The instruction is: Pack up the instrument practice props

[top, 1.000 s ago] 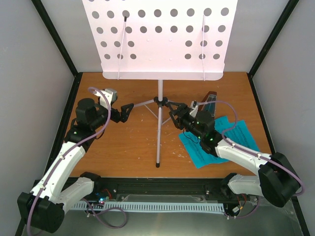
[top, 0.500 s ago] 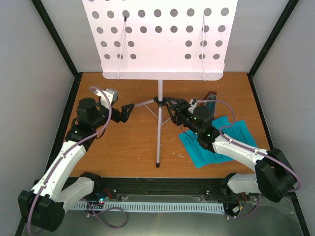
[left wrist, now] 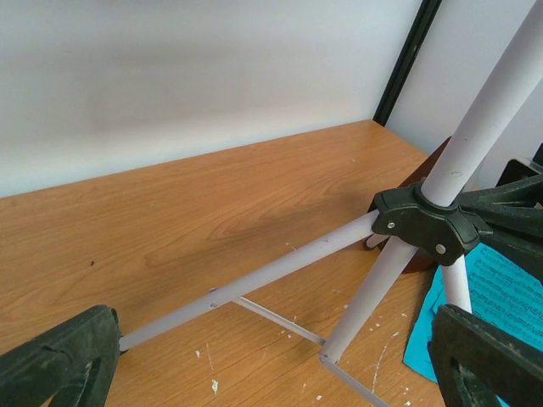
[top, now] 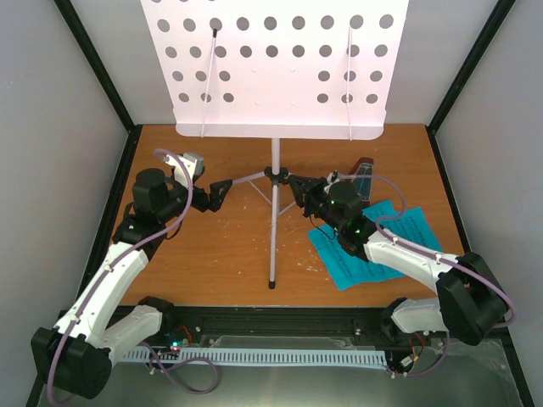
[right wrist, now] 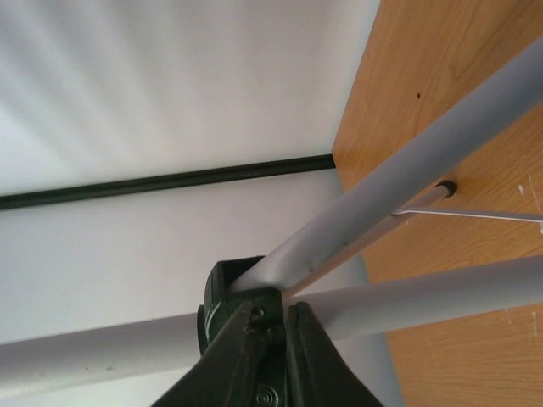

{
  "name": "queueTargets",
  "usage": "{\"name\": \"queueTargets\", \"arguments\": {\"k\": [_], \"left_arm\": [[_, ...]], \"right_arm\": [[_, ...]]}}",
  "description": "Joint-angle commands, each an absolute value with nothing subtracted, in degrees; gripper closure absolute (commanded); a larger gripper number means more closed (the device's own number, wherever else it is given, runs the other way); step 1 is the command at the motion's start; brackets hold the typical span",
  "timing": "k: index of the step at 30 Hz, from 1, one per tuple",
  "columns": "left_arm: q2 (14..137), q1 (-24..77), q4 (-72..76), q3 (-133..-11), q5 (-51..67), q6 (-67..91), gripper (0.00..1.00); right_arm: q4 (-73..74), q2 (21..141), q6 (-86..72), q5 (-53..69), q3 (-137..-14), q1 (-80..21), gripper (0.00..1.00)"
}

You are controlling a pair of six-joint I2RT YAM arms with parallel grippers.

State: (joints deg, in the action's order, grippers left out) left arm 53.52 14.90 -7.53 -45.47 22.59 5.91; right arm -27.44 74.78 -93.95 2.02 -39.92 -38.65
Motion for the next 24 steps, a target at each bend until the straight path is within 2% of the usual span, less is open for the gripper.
{"name": "queueTargets", "arguments": {"k": [1,3,5,6,9,12,16,19,24], "left_arm": [[53.1,15.3,-7.2,-45.9,23.7,6.6,0.01],[53.2,15.3,-7.1,-46.0,23.9,6.7,0.01],[53.1,15.4,-7.1,-46.0,24.2,6.8,0.01],[53.0,15.4,-7.0,-46.1,24.4,6.8,0.01],[53.0,15.5,-7.0,-45.9,24.5,6.9,0.01],[53.0,15.6,-6.6,-45.9,25.2,7.2,0.01],[53.9,15.6,-5.8,-46.1,27.2,7.7,0.01],[55.3,16.4,-4.6,-46.6,30.6,8.3,0.01],[58.9,18.6,-0.9,-45.9,37.3,11.6,0.06]], "right_arm": [[-28.2,74.6,-93.4,1.8,-41.2,-39.4,0.92],[-27.6,74.2,-92.4,1.5,-40.7,-39.4,0.94],[-27.7,74.0,-91.0,1.4,-40.2,-39.5,0.91],[-27.8,73.9,-90.1,1.7,-39.9,-39.5,0.86],[-27.8,72.8,-86.1,1.6,-38.5,-39.5,0.56],[-27.7,68.6,-80.1,-2.1,-34.6,-39.5,0.44],[-25.2,59.4,-65.2,-9.1,-32.3,-39.4,0.4],[-24.2,56.6,-50.9,-9.7,-34.1,-39.1,0.39],[-31.9,58.7,-38.9,8.4,-36.5,-31.7,0.39]]}}
